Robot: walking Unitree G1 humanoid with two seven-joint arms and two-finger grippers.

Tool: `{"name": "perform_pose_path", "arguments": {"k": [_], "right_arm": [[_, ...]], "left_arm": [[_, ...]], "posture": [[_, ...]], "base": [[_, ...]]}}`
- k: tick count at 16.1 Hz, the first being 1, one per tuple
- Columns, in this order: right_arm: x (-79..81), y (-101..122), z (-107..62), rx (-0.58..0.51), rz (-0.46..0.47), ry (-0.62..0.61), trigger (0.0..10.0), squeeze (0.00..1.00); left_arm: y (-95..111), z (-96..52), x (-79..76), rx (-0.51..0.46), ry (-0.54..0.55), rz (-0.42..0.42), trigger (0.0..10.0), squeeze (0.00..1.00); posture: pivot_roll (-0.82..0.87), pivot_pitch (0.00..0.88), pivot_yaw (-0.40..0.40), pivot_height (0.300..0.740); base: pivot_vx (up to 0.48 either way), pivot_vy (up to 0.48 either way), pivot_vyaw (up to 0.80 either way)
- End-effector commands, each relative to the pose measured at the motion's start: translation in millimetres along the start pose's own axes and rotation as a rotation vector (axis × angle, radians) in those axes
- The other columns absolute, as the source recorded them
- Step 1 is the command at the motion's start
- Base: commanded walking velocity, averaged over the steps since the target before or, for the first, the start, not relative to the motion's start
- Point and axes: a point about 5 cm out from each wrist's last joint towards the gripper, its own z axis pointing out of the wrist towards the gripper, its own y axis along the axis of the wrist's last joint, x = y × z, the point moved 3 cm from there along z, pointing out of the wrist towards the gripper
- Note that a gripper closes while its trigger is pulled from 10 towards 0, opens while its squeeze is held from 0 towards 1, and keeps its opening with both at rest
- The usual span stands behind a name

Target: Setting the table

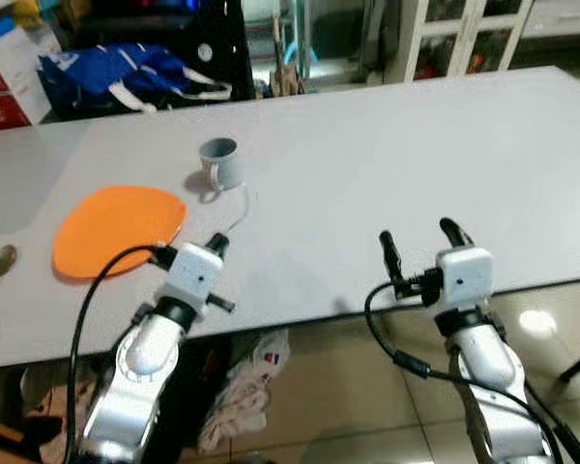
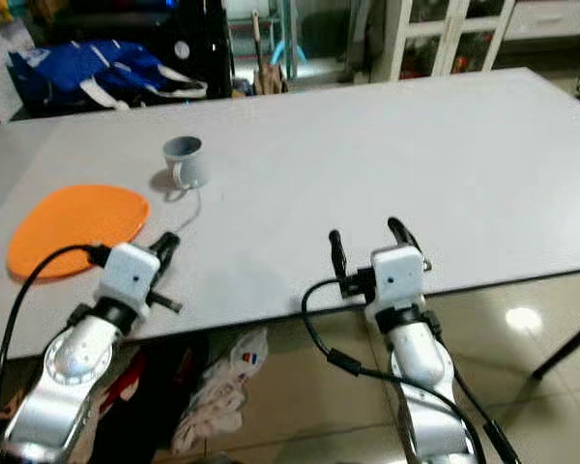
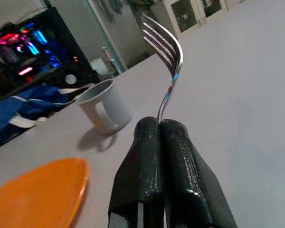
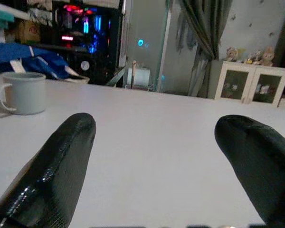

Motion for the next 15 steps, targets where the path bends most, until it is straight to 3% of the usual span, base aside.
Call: {"name": "perform_pose_path", "arguments": {"k": [1,6,11,15], "right_arm": [[1.4,3,2.3,-0.017,0.0,-0.002,10.0,0.0],[3.8,2,-1.1,-0.014,-0.003,0.002,10.0,0.0],[6.3,2,-2.0,-0.007,-0.009,0.017,10.0,0.0],[8.1,2,-4.9,-0.002,-0.012,0.023,10.0,0.0]], "left_arm": [[-3,2.7,5.6,0.009,0.015,0.044,0.0,0.0],[-21,19.5,22.5,0.129,0.077,0.066,0.0,0.0],[-36,38.3,34.6,0.304,0.084,0.209,0.0,0.0],[-33,51.7,50.9,0.359,0.117,0.224,0.0,0.0]], "posture": [[-0.15,0.0,0.09,0.722],[-0.15,0.0,0.087,0.722],[-0.15,0.0,0.084,0.722],[-0.16,0.0,0.089,0.722]], "base": [[0.0,0.0,0.0],[0.0,0.0,0.0],[0.0,0.0,0.0],[0.0,0.0,0.0]]}}
